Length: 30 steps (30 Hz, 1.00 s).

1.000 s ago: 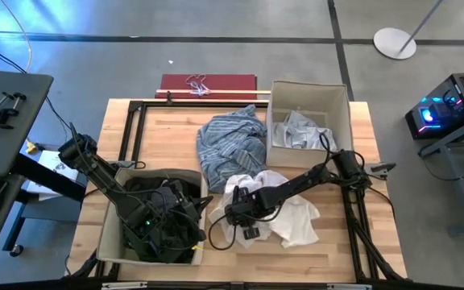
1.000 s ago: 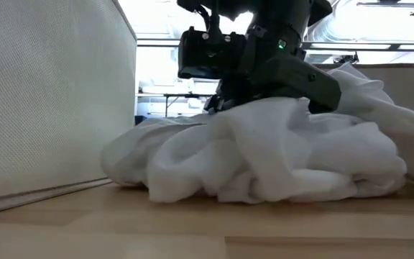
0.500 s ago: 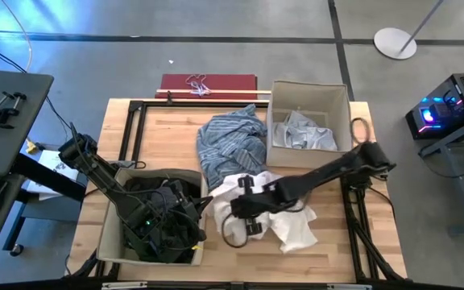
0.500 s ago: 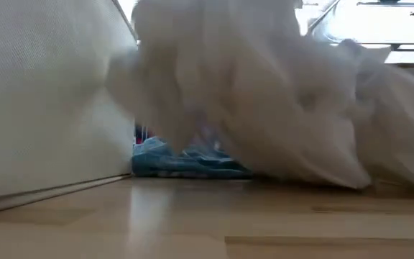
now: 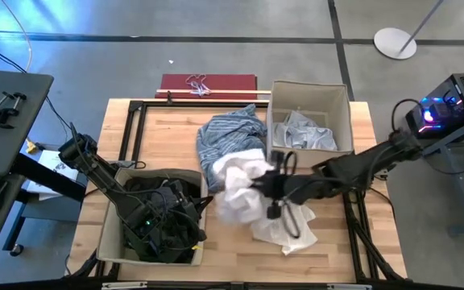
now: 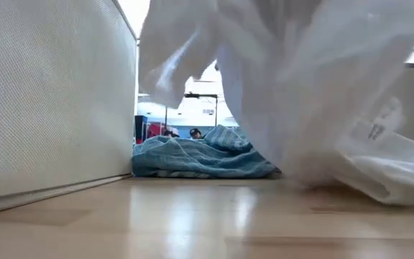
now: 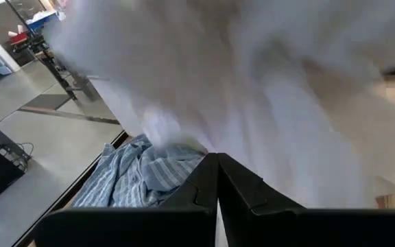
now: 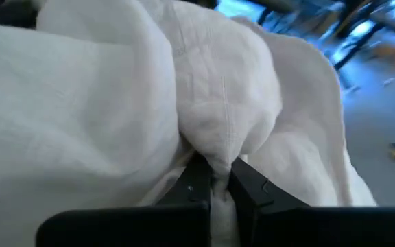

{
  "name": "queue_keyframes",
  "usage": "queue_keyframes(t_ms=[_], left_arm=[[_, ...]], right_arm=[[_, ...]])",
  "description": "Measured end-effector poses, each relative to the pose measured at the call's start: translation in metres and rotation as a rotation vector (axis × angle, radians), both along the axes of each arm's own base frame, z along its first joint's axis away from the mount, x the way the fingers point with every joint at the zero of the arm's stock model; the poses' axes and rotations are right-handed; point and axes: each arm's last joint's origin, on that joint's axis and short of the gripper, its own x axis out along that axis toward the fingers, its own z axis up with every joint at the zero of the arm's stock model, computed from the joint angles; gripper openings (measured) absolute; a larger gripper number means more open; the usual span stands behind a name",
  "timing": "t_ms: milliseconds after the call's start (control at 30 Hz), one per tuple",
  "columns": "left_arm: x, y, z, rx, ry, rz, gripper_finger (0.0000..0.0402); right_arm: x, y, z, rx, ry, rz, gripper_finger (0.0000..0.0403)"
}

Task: Sort clothes
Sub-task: Put the white shirt into the top laundry organizer

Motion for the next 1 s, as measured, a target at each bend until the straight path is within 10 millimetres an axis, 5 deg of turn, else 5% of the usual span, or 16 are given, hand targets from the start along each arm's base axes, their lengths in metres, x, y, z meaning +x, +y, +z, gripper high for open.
queue_keyframes(t_ms=[667,1000], left_arm=[[0.000,0.000,0.000,0.000,0.000,0.000,0.0000],[0.001,0.002,0.000,0.000,0.000,0.006,0.0000]], right_arm=[[-0.107,-0.058,0.151,-0.432,-0.656,-0.429,0.0005],[-0.156,-0.094,0.202,-0.555,-0.594,-0.710,0.0006]])
